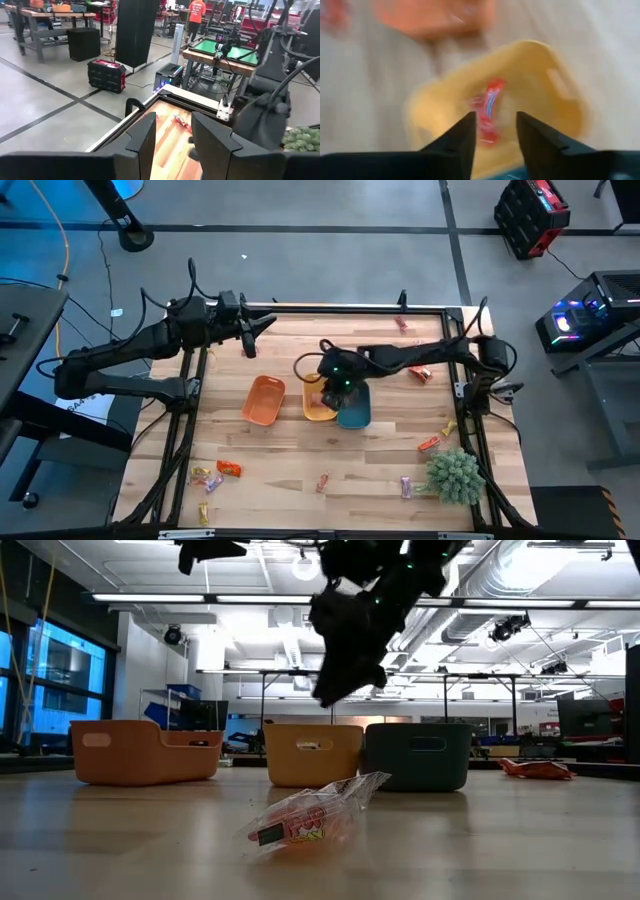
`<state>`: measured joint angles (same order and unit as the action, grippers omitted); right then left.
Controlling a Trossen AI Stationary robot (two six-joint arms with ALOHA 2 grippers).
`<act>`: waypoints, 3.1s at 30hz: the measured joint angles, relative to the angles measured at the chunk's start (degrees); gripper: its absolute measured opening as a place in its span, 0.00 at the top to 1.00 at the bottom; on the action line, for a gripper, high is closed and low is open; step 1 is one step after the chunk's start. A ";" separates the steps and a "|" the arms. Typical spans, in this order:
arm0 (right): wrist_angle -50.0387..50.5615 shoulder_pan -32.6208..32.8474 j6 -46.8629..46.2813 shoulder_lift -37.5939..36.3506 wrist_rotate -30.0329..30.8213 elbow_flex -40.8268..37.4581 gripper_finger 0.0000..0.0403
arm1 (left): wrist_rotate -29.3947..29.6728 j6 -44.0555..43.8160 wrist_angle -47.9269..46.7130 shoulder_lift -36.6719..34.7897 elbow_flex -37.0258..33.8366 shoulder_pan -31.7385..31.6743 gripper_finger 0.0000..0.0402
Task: Sort candy
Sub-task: Put the red candy into the yellow bin
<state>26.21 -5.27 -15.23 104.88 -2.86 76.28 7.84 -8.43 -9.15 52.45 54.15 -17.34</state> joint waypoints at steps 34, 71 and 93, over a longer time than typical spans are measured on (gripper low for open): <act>11.17 -47.94 -7.82 3.19 13.75 -8.75 0.52 | -0.17 1.01 -0.72 0.00 0.00 0.11 0.71; -12.81 -1.19 -2.49 -4.61 -6.99 -8.75 0.94 | 5.42 -1.45 -11.96 0.00 0.07 0.15 0.71; -0.96 -7.52 4.13 -6.04 -6.64 3.48 0.47 | 8.15 -14.70 -42.20 15.15 0.04 -9.45 0.71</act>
<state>25.25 -12.79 -11.10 98.84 -9.50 79.76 15.99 -23.13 -51.35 67.59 54.19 -26.80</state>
